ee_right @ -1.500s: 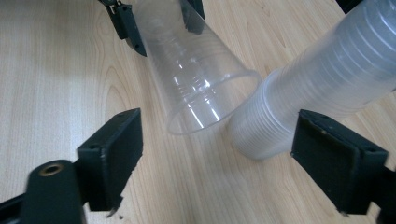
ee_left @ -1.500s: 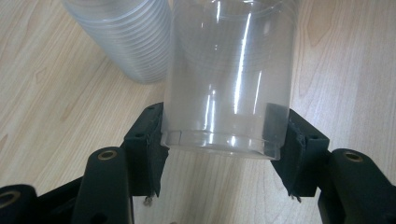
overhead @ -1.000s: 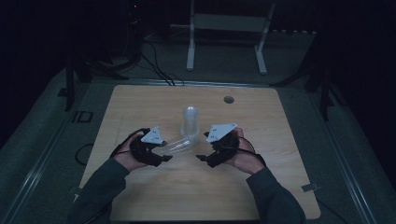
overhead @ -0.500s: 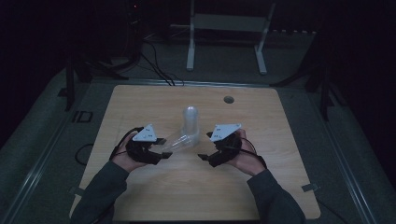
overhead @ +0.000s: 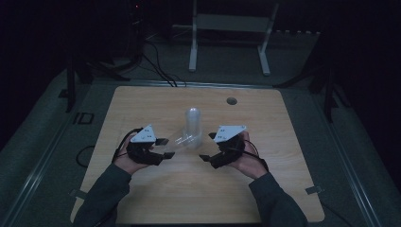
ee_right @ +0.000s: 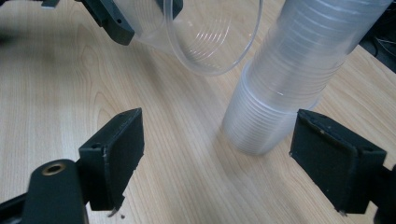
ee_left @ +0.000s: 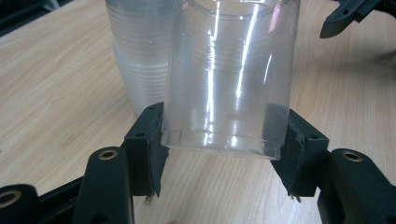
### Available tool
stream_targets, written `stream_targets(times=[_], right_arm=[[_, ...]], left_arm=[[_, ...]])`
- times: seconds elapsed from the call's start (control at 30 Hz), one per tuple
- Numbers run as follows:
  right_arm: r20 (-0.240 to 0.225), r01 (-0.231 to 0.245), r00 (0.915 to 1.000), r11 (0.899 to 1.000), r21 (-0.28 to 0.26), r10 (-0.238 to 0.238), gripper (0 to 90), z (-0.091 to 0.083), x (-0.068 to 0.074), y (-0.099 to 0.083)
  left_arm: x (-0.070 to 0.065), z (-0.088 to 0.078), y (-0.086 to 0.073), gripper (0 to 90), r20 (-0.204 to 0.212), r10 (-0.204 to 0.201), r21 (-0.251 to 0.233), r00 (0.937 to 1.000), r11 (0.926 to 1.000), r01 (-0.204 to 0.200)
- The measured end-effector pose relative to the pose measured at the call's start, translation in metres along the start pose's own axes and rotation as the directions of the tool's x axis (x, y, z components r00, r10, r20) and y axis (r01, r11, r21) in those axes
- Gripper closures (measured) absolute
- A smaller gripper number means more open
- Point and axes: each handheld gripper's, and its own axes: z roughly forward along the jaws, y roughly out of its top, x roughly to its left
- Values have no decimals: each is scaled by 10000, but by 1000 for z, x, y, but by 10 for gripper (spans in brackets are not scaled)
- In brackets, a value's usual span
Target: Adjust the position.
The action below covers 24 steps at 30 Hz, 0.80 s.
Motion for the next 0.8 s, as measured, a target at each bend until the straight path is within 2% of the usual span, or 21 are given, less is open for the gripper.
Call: stream_targets(times=[0.2,0.4,0.47,0.8], right_arm=[[-156,-241,9996,9994,-235,237,173,-1,-1,0],[-217,-245,9995,9991,-355,238,172,3,1,2],[-261,-358,9991,9984,-439,347,173,5,2,3],[-481,-826,9957,9929,-857,787,207,8,3,4]], left_arm=[[0,1,0,416,15,-72,-186,10000,9998,73],[0,1,0,416,-32,-119,-307,9999,9995,118],[1,1,0,416,-197,-268,-468,9994,9986,258],[2,-5,-1,416,-285,-493,-1017,9984,9937,461]])
